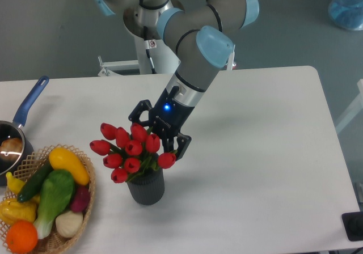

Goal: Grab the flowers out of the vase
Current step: 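Close the gripper around the tulip stems just below the blooms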

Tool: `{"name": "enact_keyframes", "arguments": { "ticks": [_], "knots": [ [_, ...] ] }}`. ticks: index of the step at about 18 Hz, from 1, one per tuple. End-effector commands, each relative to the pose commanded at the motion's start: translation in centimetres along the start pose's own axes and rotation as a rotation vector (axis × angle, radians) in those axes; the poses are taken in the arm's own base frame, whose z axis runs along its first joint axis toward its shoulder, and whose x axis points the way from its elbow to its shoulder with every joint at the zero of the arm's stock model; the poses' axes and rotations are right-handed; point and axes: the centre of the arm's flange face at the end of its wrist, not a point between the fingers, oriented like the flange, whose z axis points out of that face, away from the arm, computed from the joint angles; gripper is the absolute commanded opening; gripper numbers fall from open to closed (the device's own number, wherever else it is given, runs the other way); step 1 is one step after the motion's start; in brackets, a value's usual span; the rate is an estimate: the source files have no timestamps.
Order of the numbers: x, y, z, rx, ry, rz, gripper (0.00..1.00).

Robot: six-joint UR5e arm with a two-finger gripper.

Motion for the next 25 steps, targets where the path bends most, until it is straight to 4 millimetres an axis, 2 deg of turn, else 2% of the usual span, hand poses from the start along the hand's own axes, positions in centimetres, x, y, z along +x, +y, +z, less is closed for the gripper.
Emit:
{"name": "enact_keyframes", "arguments": {
  "ticks": [1,3,10,12,20,25],
  "knots": [
    [0.0,0.0,0.0,0.003,0.0,0.001,1.0],
    [0.0,-0.1,0.0,0.005,0.0,-0.001,0.89],
    [-0.1,0.0,0.3,0.004,0.004,-0.003,0.28],
    [-0.2,0.1,0.0,0.007,0.001,-0.005,0.15],
    [-0.7,-0.2,-1.9,0.056,-0.014,-0.019,0.14],
    [-1.0,-1.1,-5.4,0.148,-0.038,-0.043,0.14]
  ]
}}
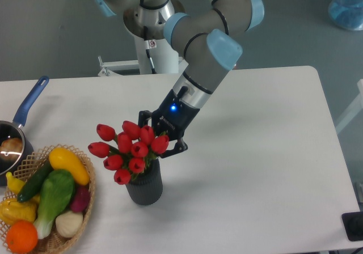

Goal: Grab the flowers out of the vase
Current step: 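Close the gripper around the tulip stems just below the blooms, then lift the gripped tulips straight up out of the grey vase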

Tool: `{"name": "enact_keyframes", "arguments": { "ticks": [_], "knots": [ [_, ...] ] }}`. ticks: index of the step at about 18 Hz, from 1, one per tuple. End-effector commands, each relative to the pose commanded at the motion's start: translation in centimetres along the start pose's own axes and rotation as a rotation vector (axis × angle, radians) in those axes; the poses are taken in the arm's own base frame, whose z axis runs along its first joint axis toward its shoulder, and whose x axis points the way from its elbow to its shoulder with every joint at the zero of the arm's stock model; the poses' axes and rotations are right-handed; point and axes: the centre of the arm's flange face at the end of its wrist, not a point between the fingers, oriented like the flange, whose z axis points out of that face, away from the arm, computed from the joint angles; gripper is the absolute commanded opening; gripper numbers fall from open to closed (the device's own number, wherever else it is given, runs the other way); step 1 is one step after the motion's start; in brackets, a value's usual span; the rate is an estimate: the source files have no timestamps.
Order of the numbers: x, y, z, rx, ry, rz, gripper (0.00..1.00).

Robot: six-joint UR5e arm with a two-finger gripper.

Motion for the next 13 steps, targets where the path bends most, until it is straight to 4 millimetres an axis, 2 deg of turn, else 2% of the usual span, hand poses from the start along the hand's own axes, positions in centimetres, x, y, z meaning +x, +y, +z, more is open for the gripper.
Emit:
{"name": "enact_keyframes", "arguments": {
  "ticks": [8,13],
  "knots": [
    [-0.9,-2.9,-4.7,0.17,-0.001,-0.101,0.15],
    [-1.3,-4.0,-6.2,0.232,0.014,-0.149,0.15]
  ]
}}
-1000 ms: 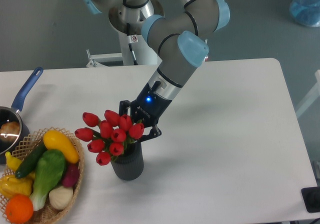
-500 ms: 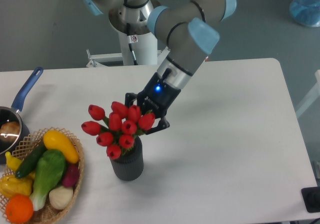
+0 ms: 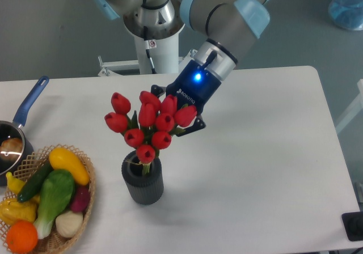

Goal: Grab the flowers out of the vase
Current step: 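Lift the gripped tulips straight up out of the grey vase, then carry the tulip bouquet away from the vase and hold it aloft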

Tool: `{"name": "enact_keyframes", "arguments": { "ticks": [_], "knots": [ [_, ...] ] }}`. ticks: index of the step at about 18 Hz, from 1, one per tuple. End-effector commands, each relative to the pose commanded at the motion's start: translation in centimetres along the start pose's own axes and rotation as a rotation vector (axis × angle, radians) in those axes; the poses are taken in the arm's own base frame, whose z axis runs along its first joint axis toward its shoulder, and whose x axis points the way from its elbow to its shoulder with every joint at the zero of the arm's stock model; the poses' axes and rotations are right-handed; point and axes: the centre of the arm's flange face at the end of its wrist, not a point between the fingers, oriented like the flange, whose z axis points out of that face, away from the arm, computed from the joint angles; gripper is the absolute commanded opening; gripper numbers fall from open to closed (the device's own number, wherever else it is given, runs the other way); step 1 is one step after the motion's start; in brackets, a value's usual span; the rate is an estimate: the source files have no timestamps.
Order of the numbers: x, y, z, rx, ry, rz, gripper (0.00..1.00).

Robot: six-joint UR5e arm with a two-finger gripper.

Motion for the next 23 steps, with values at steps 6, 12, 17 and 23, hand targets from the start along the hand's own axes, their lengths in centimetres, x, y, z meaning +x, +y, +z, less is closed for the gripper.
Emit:
{"name": "enact_keyframes", "arguments": {
  "ticks": [6,12,17,23],
  "knots": [
    [0.0,-0.8,-1.9,0.062,0.007,-0.019,0.19],
    [-0.7,-1.8,-4.8,0.152,0.019,-0.058,0.19],
    [-2.0,-2.6,-7.2,0.155,-0.037,-0.037,0.19],
    [-3.9,-4.2,-11.4,-0.056,-0.322,0.025,0.19]
  ]
}}
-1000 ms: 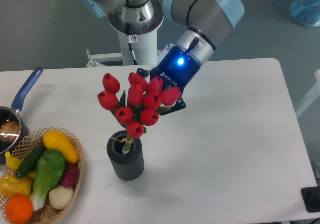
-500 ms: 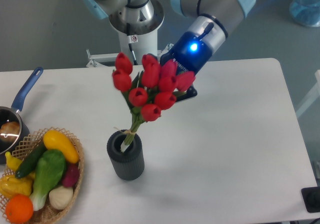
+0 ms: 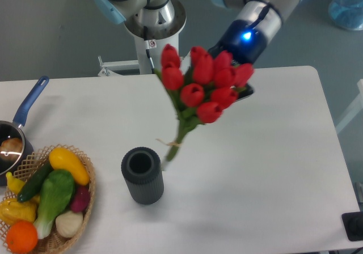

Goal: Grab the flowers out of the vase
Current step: 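Carry the tulip bouquet away from the vase and hold it aloft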

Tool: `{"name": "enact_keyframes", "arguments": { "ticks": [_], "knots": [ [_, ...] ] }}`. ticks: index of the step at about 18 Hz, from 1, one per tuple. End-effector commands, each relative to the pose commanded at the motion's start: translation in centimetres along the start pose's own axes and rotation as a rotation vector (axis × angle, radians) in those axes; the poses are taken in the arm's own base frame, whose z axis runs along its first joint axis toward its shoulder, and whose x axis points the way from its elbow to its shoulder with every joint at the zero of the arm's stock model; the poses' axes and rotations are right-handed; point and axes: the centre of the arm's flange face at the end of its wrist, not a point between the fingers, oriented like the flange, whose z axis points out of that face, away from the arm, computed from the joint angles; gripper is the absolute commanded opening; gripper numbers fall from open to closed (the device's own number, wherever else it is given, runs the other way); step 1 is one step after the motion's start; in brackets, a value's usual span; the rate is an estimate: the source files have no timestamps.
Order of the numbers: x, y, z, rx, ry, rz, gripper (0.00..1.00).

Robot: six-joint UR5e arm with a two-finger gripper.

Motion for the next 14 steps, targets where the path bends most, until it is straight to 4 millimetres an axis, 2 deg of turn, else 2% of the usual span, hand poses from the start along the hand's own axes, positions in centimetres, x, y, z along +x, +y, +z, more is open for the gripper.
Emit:
{"name": "enact_keyframes", "arguments": {
  "ticks": [3,7,10,14],
  "knots": [
    [-0.6,0.4,0.1,-0.04,-0.032,0.028,0.18],
    [-1.4,1.8,0.4,-0.152,-0.099,0.167,0.11],
    [-1.7,2.3,0.4,-0.204,-0.13,0.175,0.1],
    [-2.0,4.2,1.0,-0.307,-0.166,0.194,0.1]
  ]
}}
